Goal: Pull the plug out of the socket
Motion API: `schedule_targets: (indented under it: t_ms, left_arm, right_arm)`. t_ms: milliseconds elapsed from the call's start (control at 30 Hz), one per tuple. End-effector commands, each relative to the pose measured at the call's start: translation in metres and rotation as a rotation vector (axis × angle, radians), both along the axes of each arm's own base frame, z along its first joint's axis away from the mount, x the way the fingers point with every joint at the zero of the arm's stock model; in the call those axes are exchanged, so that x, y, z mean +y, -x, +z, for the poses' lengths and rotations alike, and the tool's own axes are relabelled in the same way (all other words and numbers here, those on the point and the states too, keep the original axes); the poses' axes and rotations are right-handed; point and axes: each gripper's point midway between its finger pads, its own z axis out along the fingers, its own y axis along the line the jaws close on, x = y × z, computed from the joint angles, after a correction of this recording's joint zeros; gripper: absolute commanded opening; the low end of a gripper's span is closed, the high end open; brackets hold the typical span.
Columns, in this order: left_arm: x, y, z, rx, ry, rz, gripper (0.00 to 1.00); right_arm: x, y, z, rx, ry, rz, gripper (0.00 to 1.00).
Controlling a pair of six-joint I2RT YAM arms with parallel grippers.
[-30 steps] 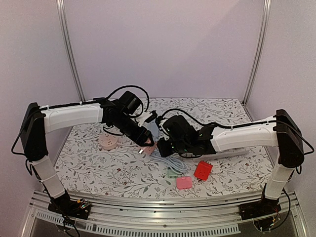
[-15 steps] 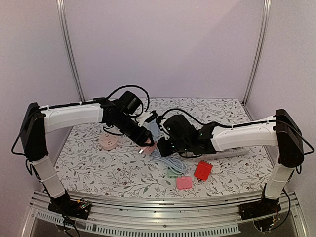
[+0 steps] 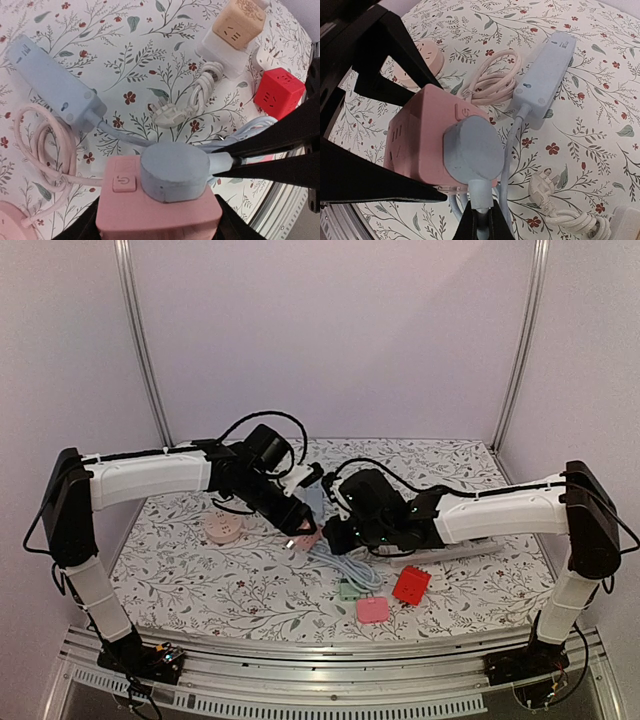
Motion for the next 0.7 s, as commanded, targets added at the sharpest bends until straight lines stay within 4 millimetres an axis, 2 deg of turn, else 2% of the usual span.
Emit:
schedule_targets:
  t_ms: [0,200,433,667]
  left_arm:
    - [-0.013,0.031,0.0,0.061,0.003,-0.104,0.39]
    - [-0.013,0.035,0.003,0.061,0.009,-0.124,0.37]
    - [-0.015,0.043,0.008,0.061,0.028,-0.171,0.37]
    - [-0.018,0.053,0.002,0.058,0.003,-0.215,0.36]
  right_arm:
    - [-0.03,-0.048,0.052,-0.15,-0.088,-0.176,0.0]
    - [-0.042,-0.053,0.055,-0.152,-0.087,-0.177,0.0]
    - [-0.043,-0.054,0.056,-0.135,-0.067,-0.089,0.0]
    - [-0.051,-0.057,0.056,-0.134,-0.043,-0.079,0.0]
